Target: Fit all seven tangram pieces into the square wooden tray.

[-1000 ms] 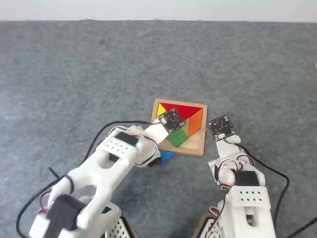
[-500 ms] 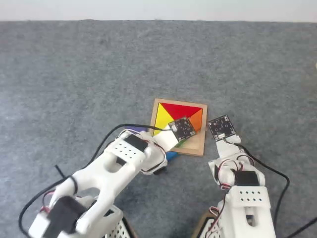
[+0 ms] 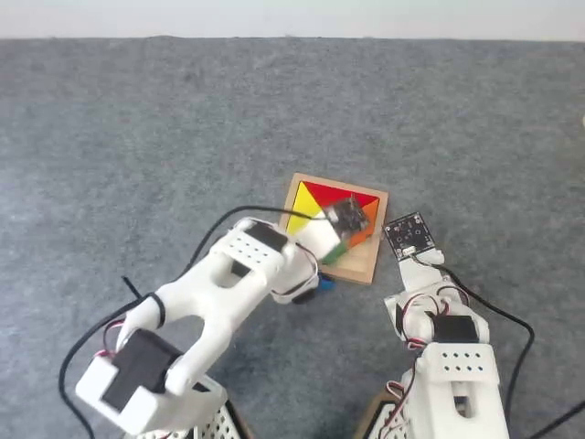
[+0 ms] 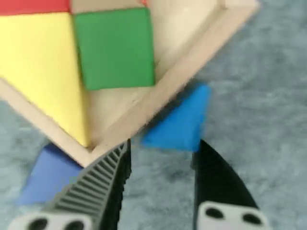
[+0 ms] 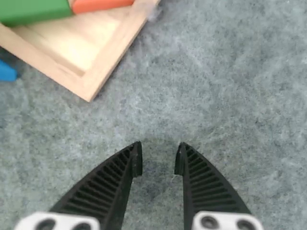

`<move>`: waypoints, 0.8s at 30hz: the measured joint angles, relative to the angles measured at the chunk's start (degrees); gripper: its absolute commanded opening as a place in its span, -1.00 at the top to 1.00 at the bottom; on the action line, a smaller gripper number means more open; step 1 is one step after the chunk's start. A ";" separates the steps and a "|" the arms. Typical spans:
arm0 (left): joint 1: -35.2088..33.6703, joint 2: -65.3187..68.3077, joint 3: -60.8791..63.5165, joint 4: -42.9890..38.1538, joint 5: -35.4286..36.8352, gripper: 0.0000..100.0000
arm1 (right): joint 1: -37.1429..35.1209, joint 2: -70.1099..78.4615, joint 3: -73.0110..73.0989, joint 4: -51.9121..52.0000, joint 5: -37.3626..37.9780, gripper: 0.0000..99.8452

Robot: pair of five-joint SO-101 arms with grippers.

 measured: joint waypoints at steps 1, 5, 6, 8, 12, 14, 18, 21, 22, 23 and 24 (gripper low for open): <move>-0.97 0.00 -0.97 0.26 -0.09 0.61 | -0.09 0.00 0.00 0.00 0.00 0.73; -2.29 0.00 -2.20 0.62 0.09 0.61 | -1.32 0.00 0.00 0.00 0.00 0.73; -2.29 0.00 -2.20 0.62 -0.09 0.61 | -1.14 0.00 0.00 0.00 0.00 0.73; -1.93 0.00 -2.20 0.62 0.00 0.61 | -1.23 0.00 0.00 0.00 -0.09 0.73; 0.79 0.00 -2.20 0.62 -0.09 0.61 | -1.58 0.00 0.00 0.00 -0.09 0.73; 2.55 0.00 -2.20 0.62 -0.09 0.61 | -1.58 0.00 0.00 0.00 -0.09 0.73; 5.10 0.62 -2.02 0.62 0.18 0.61 | -1.41 0.00 0.00 0.00 -0.09 0.73; 5.27 0.70 -1.85 0.62 -0.09 0.66 | -1.58 0.00 0.00 0.00 -0.09 0.73; 5.27 0.70 -1.76 0.62 -0.09 0.72 | -1.58 0.00 0.00 0.00 -0.09 0.73; 5.27 0.70 -1.67 0.62 -0.09 0.78 | -1.58 0.00 0.00 0.00 -0.09 0.73; 5.27 0.70 -1.14 0.62 -0.09 0.84 | -1.58 0.00 0.00 0.00 -0.09 0.73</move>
